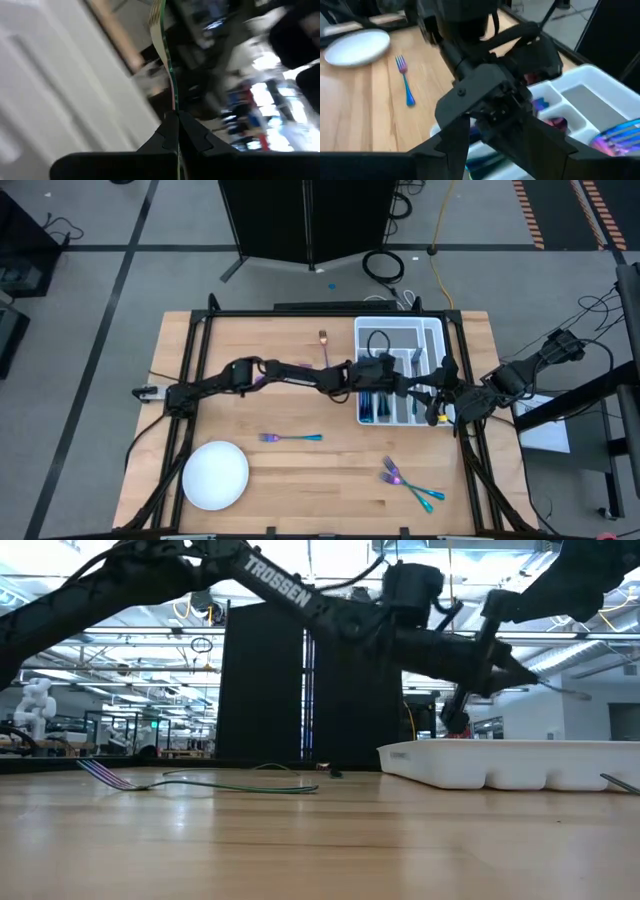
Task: Sort silverware
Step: Put the blue fork into the utensil organizer
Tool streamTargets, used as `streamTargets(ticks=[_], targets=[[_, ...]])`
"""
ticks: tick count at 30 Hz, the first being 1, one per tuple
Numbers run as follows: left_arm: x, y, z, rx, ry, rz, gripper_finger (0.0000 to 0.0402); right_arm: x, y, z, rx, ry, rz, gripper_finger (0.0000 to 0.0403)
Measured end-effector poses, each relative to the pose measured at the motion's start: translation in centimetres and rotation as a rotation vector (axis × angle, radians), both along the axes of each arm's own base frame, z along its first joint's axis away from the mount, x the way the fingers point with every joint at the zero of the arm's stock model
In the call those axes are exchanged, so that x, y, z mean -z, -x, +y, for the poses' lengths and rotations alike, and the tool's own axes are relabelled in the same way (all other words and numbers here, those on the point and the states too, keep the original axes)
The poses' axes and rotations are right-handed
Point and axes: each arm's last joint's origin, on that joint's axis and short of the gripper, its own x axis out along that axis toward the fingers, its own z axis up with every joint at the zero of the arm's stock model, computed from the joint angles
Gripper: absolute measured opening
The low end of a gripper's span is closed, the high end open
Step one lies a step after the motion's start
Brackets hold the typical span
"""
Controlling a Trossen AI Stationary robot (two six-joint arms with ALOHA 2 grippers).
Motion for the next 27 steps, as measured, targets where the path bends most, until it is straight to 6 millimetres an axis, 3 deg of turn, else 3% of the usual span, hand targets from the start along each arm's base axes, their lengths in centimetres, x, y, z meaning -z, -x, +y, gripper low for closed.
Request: streamTargets(ticks=[6,11,27], targets=[[-0.7,-0.2,-0.4,-0.093,0.004,0.151,0.0000,0.2,0.2,-0.1,0.000,0.020,0.028,0.0167],[0.1,0.1,-0.4,-0.164,0.069,0.235,0.0000,0.4,0.2,-0.2,0.003,0.031,0.042,0.0167],[0.7,0.5,0.2,-0.220,0.062,0.309,0.0000,0.5,0.3,-0.2,0.012,0.032,0.052,0.0167]])
